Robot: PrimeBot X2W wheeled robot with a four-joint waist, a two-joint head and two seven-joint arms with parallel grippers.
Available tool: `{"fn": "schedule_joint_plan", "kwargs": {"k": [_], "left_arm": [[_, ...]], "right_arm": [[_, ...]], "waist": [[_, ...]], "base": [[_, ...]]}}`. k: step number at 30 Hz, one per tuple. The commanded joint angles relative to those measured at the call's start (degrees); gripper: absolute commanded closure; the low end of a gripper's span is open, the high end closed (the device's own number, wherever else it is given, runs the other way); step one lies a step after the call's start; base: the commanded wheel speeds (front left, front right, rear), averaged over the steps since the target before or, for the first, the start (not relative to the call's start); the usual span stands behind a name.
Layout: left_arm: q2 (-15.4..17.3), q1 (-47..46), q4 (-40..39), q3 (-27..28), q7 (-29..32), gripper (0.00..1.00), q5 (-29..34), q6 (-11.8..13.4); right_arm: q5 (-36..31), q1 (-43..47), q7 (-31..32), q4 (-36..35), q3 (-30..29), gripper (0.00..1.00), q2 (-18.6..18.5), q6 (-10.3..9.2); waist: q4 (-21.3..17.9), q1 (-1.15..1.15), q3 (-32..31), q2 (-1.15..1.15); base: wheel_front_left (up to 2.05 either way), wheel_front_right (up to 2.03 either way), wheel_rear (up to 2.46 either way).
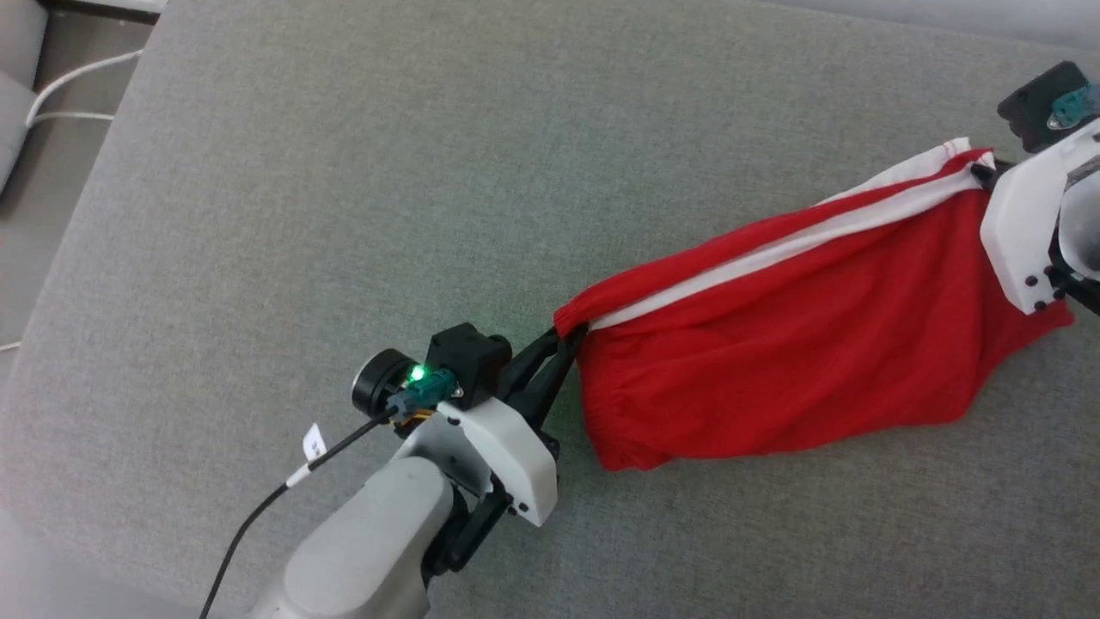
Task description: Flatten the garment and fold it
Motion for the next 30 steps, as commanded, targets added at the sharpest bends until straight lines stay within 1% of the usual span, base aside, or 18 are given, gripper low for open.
{"fn": "schedule_joint_plan", "kwargs": {"k": [1,4,5,6,7,8,9,12,17,18,19,22,23,26,30], "left_arm": [[-0.6,-1.1,1.0,-0.3,-0.5,1.0,0.4,-0.3],[-1.2,-1.6,2.6,-0.7,-1.0,1.0,0.6,-0.4],[-1.4,-1.7,3.1,-0.8,-1.1,1.0,0.6,-0.5],[-1.6,-1.8,3.6,-0.8,-1.3,1.0,0.6,-0.6],[-1.7,-1.9,4.1,-0.9,-1.4,1.0,0.5,-0.6],[-1.7,-1.9,4.1,-0.9,-1.4,1.0,0.5,-0.6],[-1.8,-2.0,4.5,-0.8,-1.6,0.0,0.6,-0.4],[-1.8,-1.9,5.6,-0.3,-2.5,0.0,0.5,0.4],[-0.6,-0.2,4.6,1.3,-3.7,0.0,-0.6,1.8],[-0.6,-0.2,4.6,1.3,-3.7,0.0,-0.6,1.8],[0.3,0.8,3.5,2.0,-3.9,0.0,-1.0,2.5],[1.7,2.7,1.4,3.1,-4.1,0.0,-1.7,3.7],[1.7,2.7,1.4,3.1,-4.1,0.0,-1.7,3.7],[3.0,5.0,-0.9,4.5,-4.4,0.0,-2.7,5.3],[4.7,8.3,-3.7,7.4,-5.8,0.0,-3.4,8.3]], "right_arm": [[-0.2,-1.4,-1.6,1.2,1.0,1.0,0.4,-0.13],[0.1,-2.4,-3.7,3.7,2.8,1.0,1.1,-0.13],[0.2,-2.6,-4.2,4.4,3.6,0.96,1.2,-0.13],[0.1,-2.9,-5.1,5.1,4.2,0.8,1.3,-0.13],[0.2,-3.2,-6.0,5.9,4.4,0.0,1.5,-0.13],[0.2,-3.2,-6.0,5.9,4.4,0.0,1.5,-0.13],[0.3,-3.4,-6.9,6.8,4.7,0.0,1.8,-0.13],[1.3,-3.6,-9.8,9.7,6.0,0.0,3.0,-0.13],[2.5,-3.4,-15.6,12.0,6.6,0.0,4.3,-0.13],[2.5,-3.4,-15.6,12.0,6.6,0.0,4.3,-0.13],[2.8,-3.0,-18.5,12.5,6.4,0.0,4.9,-0.13],[3.2,-1.8,-22.7,12.9,6.0,0.0,5.6,-0.13],[3.2,-1.8,-22.7,12.9,6.0,0.0,5.6,-0.13],[3.2,-0.2,-27.5,13.3,4.7,0.0,5.8,-0.13],[2.8,2.9,-33.7,13.4,1.5,0.0,6.6,-0.13]], "waist": [[0.4,-0.01,0.7,0.0],[0.3,-0.01,0.9,0.0],[0.3,-0.01,0.9,0.0],[0.2,-0.01,0.8,0.0],[0.2,-0.01,0.7,0.0],[0.2,-0.01,0.7,0.0],[0.1,-0.01,0.5,0.0],[-0.7,-0.01,-1.6,0.0],[-2.2,-0.01,-6.1,0.0],[-2.2,-0.01,-6.1,0.0],[-2.9,-0.01,-8.2,0.0],[-3.9,-0.01,-11.6,0.0],[-3.9,-0.01,-11.6,0.0],[-4.8,-0.01,-14.9,0.0],[-6.3,-0.01,-18.6,0.0]], "base": [[0.0,0.0,0.0],[0.0,0.0,0.0],[0.0,0.0,0.0],[0.0,0.0,0.0],[0.0,0.0,0.0],[0.0,0.0,0.0],[0.0,0.0,0.0],[0.0,0.0,0.0],[0.0,0.0,0.0],[0.0,0.0,0.0],[0.0,0.0,0.0],[0.0,0.0,0.0],[0.0,0.0,0.0],[0.0,0.0,0.0],[0.0,0.0,0.0]]}}
